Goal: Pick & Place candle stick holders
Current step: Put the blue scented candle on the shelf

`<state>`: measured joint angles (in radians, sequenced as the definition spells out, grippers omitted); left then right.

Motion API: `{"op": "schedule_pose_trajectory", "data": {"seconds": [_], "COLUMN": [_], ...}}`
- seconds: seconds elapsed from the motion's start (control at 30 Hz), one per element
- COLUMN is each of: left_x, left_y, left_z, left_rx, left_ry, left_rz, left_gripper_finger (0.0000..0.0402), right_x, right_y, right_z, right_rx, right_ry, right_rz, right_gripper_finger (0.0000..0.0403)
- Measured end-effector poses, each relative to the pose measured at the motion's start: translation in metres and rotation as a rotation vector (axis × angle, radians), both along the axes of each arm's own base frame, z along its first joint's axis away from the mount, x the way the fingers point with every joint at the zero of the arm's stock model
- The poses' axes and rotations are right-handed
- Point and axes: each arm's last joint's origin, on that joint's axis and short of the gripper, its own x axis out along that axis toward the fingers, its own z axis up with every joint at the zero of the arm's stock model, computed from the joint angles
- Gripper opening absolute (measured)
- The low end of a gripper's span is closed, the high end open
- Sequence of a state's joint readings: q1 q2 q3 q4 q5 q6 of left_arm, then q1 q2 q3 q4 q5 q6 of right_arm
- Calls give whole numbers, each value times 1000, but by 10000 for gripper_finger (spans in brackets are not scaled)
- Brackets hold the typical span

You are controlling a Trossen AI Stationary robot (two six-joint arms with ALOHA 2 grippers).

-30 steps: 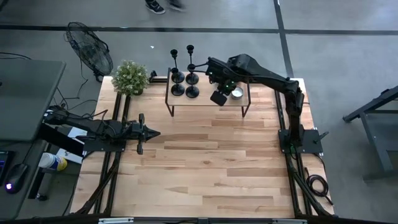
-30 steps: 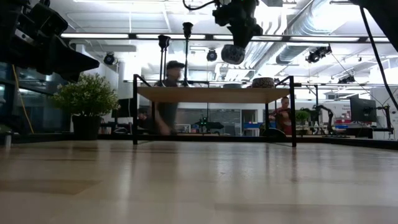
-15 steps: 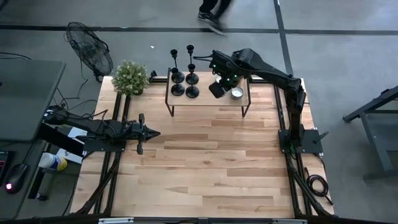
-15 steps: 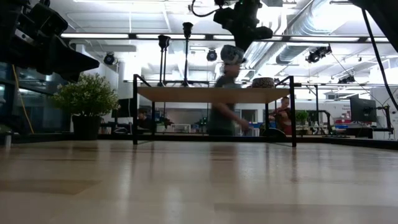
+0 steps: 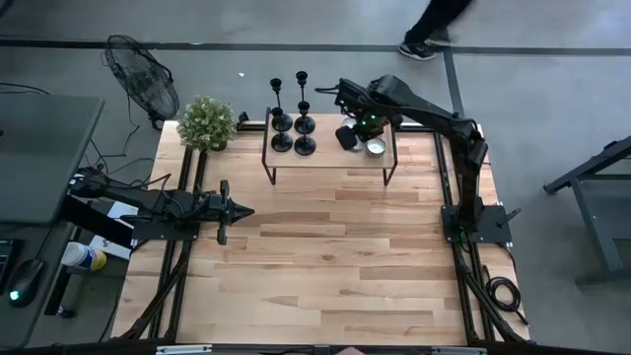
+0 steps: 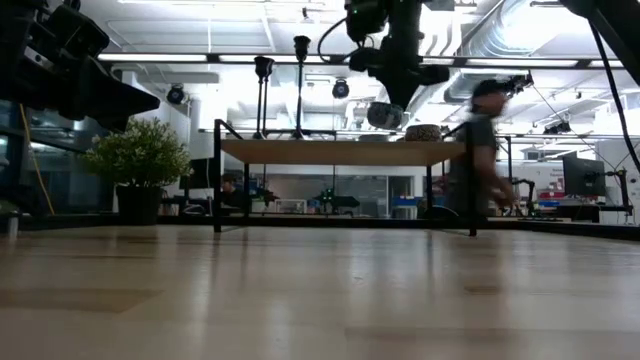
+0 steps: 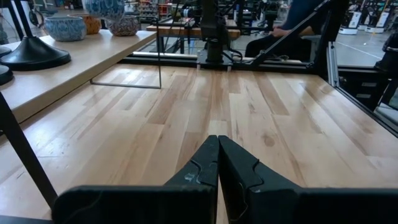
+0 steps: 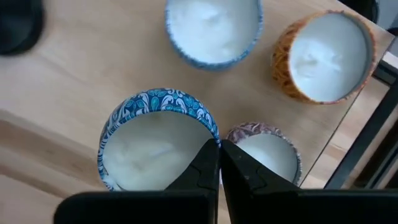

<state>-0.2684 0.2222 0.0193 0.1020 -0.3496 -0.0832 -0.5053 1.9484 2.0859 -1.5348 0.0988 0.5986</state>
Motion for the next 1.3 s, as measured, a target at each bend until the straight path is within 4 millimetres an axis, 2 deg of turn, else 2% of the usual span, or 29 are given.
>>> {"op": "schedule_pose_trajectory", "data": {"seconds": [0.4,0.63,1.3], "left_x": [0,0,0], "left_y": [2,2,1], "left_z": [-2,-2,-3], "left_rx": [14,14,10], "left_ry": [21,22,25], "left_rz": [65,64,27], "left_gripper_finger": [0,0,0], "right_x": [4,12,10], "right_y": [1,-1,-6], "right_z": [-2,-14,-19], "right_rx": [16,45,33], "right_ry": [-40,-14,36], "right_rz": [-47,-37,-50], "right_gripper_finger": [0,0,0]}}
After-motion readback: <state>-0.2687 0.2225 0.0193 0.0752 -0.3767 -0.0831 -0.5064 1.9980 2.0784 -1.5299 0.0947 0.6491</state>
